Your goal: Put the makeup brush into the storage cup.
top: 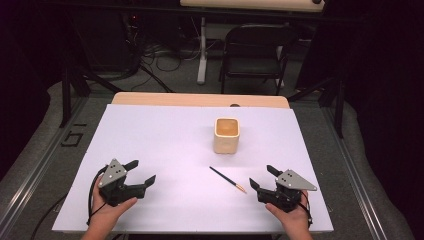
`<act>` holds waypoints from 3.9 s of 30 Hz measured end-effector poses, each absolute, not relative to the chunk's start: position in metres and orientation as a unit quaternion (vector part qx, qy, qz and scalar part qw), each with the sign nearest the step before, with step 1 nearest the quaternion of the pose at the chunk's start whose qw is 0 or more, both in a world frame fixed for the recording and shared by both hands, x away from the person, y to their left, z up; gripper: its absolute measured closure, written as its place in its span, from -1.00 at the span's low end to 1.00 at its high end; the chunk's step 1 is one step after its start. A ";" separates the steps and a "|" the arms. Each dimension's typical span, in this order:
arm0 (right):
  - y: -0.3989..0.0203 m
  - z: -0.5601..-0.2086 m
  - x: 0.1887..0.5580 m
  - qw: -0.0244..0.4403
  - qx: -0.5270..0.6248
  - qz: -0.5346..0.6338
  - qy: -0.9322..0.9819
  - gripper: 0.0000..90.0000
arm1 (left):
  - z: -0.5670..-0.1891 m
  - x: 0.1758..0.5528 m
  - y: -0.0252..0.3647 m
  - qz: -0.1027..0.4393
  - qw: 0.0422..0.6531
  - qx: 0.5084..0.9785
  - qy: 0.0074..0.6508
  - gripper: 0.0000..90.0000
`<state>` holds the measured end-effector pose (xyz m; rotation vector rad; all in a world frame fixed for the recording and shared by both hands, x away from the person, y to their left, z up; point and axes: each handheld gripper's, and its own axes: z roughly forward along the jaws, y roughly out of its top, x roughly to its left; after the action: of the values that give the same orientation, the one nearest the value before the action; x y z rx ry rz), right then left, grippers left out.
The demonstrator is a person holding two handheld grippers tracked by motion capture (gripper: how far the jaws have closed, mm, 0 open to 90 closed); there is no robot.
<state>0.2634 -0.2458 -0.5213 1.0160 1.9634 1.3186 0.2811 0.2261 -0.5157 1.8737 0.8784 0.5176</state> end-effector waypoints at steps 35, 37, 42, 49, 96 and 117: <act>-0.238 -0.519 0.280 0.220 0.383 0.365 0.820 -0.44 | -0.516 0.281 0.225 0.202 0.457 0.782 0.373 -0.50; -0.238 -0.517 0.283 0.210 0.380 0.353 0.829 -0.39 | -0.516 0.281 0.224 0.202 0.456 0.782 0.373 -0.50; -0.238 -0.515 0.286 0.198 0.381 0.340 0.837 -0.33 | -0.517 0.281 0.224 0.201 0.454 0.783 0.375 -0.50; -0.235 -0.512 0.291 0.175 0.374 0.298 0.861 -0.33 | -0.517 0.281 0.224 0.199 0.451 0.784 0.377 -0.49; -0.202 -0.496 0.334 0.091 0.331 0.182 0.921 -0.10 | -0.522 0.285 0.224 0.189 0.437 0.792 0.382 -0.47; -0.187 -0.502 0.343 0.048 0.303 0.117 0.945 -0.08 | -0.523 0.285 0.222 0.187 0.434 0.795 0.380 -0.47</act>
<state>0.3431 -0.1874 -0.5020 0.9226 2.8799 0.3579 0.2850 0.2220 -0.5235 1.9795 0.9470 0.4664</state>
